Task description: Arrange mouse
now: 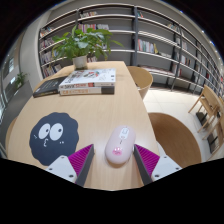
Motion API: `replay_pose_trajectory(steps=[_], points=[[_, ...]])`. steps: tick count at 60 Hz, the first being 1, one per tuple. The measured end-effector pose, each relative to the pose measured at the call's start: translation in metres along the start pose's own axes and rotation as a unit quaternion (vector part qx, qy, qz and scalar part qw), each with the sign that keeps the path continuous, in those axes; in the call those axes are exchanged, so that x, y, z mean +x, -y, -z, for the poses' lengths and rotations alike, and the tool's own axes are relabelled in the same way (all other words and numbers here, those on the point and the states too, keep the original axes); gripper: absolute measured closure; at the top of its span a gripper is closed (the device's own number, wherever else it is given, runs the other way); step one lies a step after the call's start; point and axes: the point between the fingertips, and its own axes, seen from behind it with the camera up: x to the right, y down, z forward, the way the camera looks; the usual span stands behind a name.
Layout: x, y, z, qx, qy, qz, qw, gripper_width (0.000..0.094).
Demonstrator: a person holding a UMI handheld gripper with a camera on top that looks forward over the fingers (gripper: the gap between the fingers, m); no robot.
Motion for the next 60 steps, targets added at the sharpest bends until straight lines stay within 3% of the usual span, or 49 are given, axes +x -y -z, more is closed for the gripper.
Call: replay_pose_trajectory(steps=[6,12,13,19,26,32,39,49,55,60], points=[[-0.002,0.014,-0.015,0.004,0.008,0.006,1.0,0.0207],[0.0,0.023,-0.024,0.004,0.007,0.009,1.0,0.0341],[0.0,0.024,-0.025,0.004,0.006,0.009,1.0,0.0457],[0.0,0.027,-0.027,0.007,0.007,0.013,1.0,0.0476],[0.001,0.024,-0.026,-0.014,0.002,0.008,1.0,0.0577],[0.008,0.048,-0.008,-0.01,-0.028,0.003,1.0,0.0579],[-0.001,0.133,0.04,0.063,-0.057,-0.002,0.996,0.0578],[-0.066,0.231,0.107,0.156,-0.058,0.01,0.986,0.058],[-0.134,0.238,0.12,0.178,-0.033,0.02,0.983,0.058],[-0.173,0.225,0.093,0.157,-0.015,0.038,0.987,0.0583]])
